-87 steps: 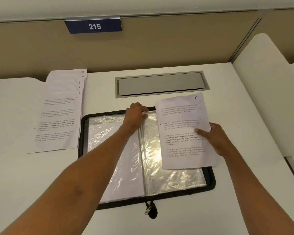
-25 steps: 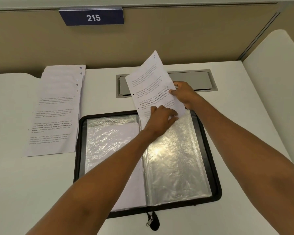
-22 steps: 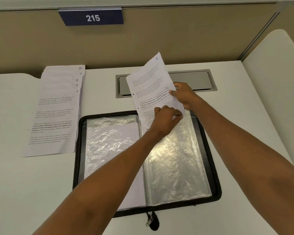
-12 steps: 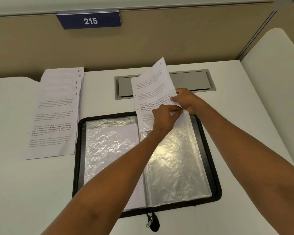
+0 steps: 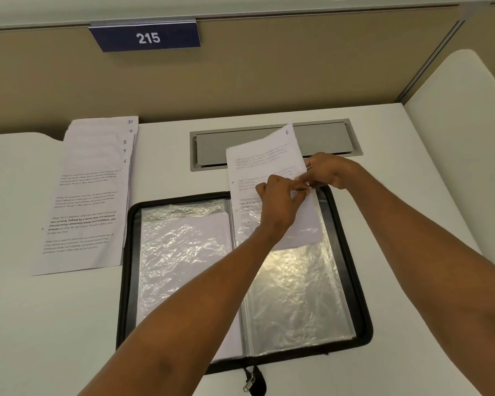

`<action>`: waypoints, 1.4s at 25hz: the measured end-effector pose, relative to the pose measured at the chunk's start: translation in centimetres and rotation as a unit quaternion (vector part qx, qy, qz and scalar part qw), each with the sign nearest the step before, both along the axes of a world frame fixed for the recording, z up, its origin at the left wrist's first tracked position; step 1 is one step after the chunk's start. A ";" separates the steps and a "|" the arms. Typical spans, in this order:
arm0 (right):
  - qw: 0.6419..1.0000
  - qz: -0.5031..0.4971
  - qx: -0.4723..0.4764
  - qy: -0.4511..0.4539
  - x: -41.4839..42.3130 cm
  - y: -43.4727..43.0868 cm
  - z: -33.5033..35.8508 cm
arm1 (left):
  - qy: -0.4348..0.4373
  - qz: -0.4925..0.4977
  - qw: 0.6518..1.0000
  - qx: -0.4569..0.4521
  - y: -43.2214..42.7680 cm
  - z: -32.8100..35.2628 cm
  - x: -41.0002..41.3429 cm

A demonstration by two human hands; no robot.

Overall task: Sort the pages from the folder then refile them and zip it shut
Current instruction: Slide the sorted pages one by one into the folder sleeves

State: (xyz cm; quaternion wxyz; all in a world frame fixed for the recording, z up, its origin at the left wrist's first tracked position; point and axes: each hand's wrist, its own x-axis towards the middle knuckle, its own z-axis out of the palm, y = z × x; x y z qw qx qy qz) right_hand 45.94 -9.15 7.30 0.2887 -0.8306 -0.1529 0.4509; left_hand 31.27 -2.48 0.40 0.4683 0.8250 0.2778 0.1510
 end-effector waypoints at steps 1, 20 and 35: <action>0.999 0.028 -0.033 0.016 0.3 -0.1 -0.1 | 0.013 -0.001 1.000 0.007 -0.1 -0.2 0.0; 0.981 0.171 -0.077 -0.039 1.3 0.9 -1.0 | 0.005 -0.016 0.999 0.028 -1.0 0.3 -0.9; 0.974 0.212 0.042 -0.074 -0.1 -1.6 0.0 | 0.131 -0.130 0.972 0.143 15.6 0.4 -4.0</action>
